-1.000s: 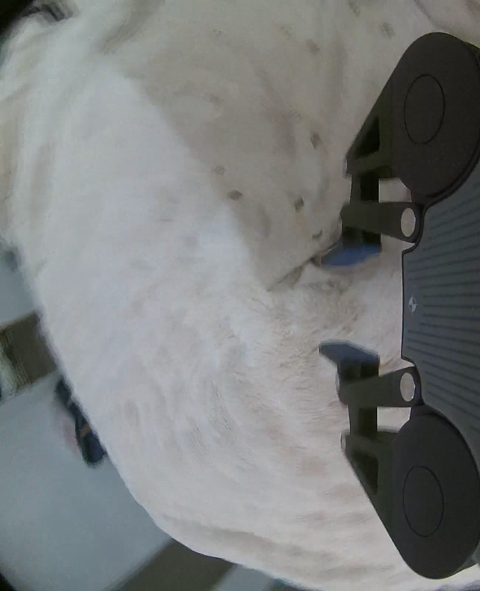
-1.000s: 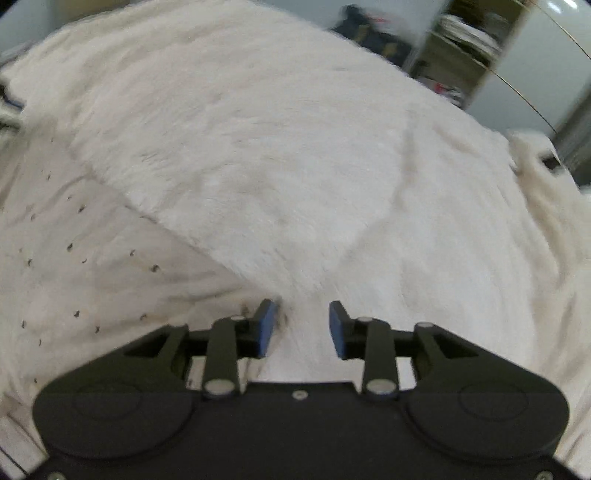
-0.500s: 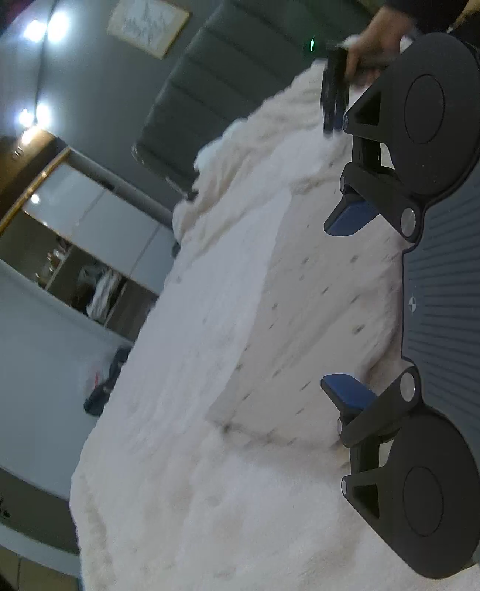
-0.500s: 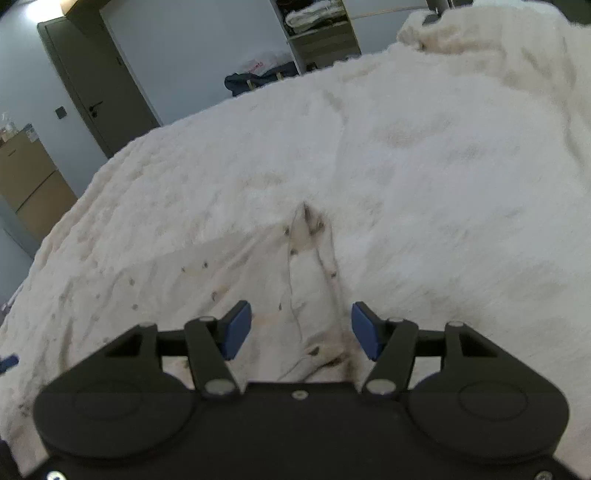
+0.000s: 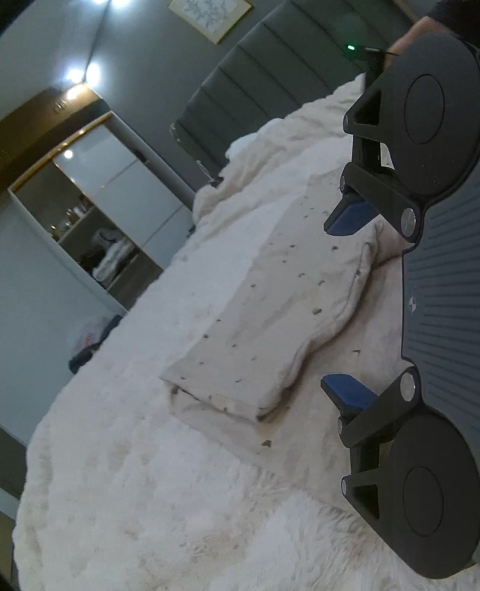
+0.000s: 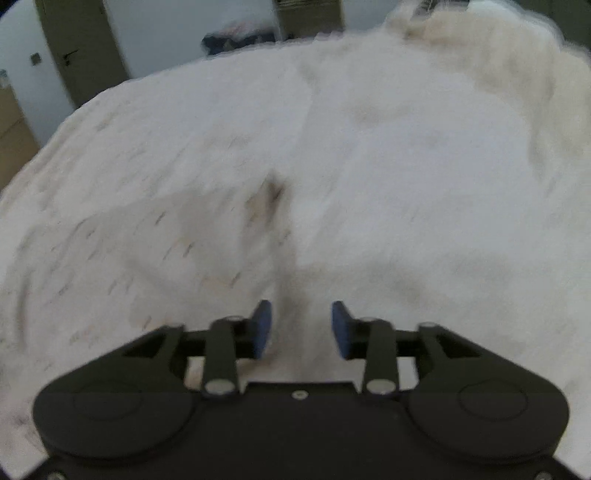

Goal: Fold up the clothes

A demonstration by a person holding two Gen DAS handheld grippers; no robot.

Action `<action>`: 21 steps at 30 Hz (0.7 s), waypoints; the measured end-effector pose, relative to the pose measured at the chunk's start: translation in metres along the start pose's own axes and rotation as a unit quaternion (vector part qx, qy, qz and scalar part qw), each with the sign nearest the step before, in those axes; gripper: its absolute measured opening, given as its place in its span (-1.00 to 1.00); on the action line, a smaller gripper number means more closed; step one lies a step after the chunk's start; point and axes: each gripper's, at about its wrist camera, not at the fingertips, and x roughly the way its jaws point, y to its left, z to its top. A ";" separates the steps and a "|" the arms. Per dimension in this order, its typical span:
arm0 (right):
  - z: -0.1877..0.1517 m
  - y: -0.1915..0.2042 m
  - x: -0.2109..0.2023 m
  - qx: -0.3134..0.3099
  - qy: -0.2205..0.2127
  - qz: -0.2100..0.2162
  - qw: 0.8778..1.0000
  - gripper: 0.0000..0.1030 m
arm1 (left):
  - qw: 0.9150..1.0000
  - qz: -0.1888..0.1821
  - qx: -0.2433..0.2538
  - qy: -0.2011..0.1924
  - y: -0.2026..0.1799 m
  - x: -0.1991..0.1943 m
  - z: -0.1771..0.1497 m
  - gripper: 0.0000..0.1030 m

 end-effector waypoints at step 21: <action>0.049 0.045 0.043 0.047 -0.056 0.011 0.997 0.16 | 0.999 -0.004 -0.025 -0.040 0.016 -0.014 -0.015 0.51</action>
